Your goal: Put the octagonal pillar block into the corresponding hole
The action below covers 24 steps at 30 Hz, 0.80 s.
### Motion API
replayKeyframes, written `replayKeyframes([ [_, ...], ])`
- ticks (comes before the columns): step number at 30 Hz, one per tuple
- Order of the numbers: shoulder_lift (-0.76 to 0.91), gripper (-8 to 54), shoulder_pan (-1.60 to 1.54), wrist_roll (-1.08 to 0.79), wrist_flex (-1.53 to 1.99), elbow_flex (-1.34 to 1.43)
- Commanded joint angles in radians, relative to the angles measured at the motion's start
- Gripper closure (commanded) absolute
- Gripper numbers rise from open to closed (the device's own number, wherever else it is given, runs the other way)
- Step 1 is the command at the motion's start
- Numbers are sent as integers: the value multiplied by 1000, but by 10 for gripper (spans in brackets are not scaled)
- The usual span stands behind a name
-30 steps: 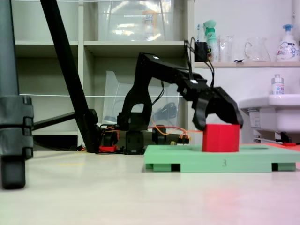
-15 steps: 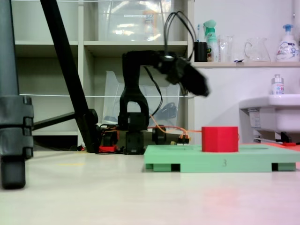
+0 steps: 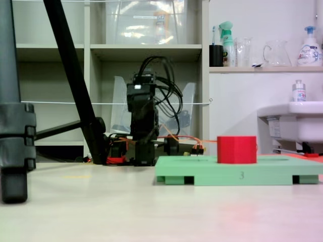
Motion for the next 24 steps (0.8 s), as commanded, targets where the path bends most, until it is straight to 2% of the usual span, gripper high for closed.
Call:
replayKeyframes([
  [1,74,89,0,0,-149,71],
  [4,72,104,-3,-31,-491,252],
  [8,72,100,0,-31,-503,334],
  [13,72,111,-37,-17,-801,548],
  [24,71,109,-43,-20,-646,626],
])
